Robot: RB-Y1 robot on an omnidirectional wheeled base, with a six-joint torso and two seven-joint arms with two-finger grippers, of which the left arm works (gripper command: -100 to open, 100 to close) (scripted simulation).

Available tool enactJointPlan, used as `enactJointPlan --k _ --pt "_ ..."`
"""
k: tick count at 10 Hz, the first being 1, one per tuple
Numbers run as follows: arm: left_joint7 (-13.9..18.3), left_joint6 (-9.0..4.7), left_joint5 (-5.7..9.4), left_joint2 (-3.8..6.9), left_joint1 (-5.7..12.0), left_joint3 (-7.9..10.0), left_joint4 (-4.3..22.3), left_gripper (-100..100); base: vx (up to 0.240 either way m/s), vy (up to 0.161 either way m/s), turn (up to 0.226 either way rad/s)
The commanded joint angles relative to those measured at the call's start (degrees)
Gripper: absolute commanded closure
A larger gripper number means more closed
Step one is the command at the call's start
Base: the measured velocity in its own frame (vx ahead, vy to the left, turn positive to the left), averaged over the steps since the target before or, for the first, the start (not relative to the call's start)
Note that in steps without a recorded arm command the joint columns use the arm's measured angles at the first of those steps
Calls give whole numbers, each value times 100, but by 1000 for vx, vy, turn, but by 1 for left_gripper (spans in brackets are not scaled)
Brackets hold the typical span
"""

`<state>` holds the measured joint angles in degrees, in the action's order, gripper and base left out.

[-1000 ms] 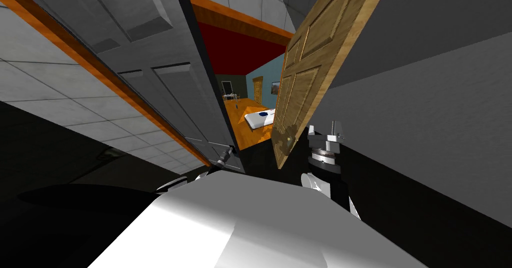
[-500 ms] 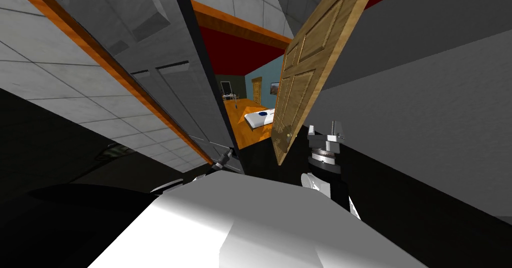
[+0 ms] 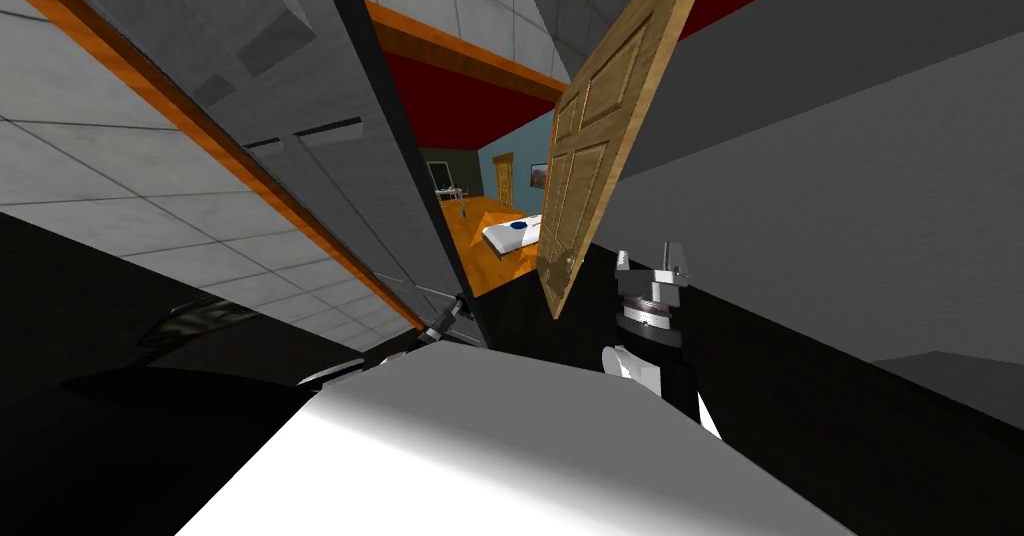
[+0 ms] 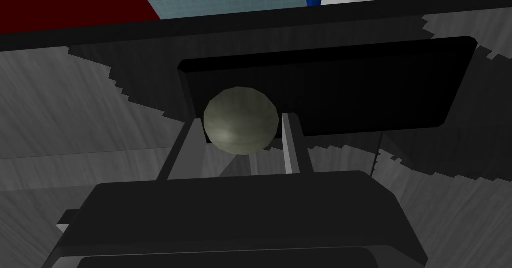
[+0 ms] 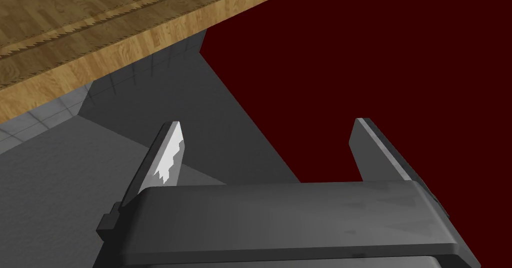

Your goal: Pull the door open

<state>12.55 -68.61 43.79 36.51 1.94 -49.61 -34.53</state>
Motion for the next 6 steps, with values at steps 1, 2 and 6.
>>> enactJointPlan --k 1,2,6 --pt "42 -162 50 37 -82 -161 12 100 -211 122 -183" --pt "74 -255 90 68 -104 -237 46 100 -202 92 -215" --pt "109 -395 176 152 -156 -361 85 100 -183 74 -119"
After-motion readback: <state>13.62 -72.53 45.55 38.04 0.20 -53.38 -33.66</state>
